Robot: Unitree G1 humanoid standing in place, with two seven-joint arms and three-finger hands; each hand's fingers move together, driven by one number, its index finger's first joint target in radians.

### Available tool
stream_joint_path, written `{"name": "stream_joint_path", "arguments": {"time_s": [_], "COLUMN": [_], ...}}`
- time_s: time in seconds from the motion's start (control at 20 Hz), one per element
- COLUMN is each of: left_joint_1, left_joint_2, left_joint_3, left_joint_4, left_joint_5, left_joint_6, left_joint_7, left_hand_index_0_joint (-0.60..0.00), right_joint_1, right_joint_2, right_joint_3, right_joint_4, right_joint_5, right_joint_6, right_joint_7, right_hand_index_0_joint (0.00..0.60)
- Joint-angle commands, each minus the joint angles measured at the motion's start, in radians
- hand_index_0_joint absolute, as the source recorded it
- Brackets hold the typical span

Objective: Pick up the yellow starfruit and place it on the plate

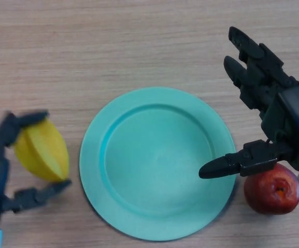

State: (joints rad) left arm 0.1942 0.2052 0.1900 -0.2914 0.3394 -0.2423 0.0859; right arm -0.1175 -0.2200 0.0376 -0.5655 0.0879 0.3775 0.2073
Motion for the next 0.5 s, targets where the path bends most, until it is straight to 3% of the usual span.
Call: {"name": "stream_joint_path", "arguments": {"time_s": [0.05,0.2,0.35,0.5], "left_joint_1": [0.002,-0.024,-0.044,-0.073], "left_joint_2": [-0.003,-0.013,-0.015,-0.014], "left_joint_3": [0.044,-0.042,-0.222,-0.322], "left_joint_4": [-0.137,-0.215,-0.266,-0.170], "left_joint_5": [-0.112,-0.099,-0.053,-0.079], "left_joint_6": [-0.033,0.078,0.192,0.157], "left_joint_7": [-0.032,-0.046,-0.069,-0.060], "left_hand_index_0_joint": [-0.600,-0.600,-0.600,-0.600], "right_joint_1": [-0.022,-0.016,-0.026,-0.032], "right_joint_2": [-0.011,-0.017,-0.021,-0.024], "right_joint_3": [-0.048,-0.056,-0.066,-0.073], "right_joint_4": [-0.075,-0.090,-0.084,-0.072], "right_joint_5": [0.051,0.060,0.057,0.056], "right_joint_6": [-0.121,-0.111,-0.122,-0.134], "right_joint_7": [-0.028,-0.020,-0.019,-0.018], "right_hand_index_0_joint": [0.000,0.000,0.000,0.000]}}
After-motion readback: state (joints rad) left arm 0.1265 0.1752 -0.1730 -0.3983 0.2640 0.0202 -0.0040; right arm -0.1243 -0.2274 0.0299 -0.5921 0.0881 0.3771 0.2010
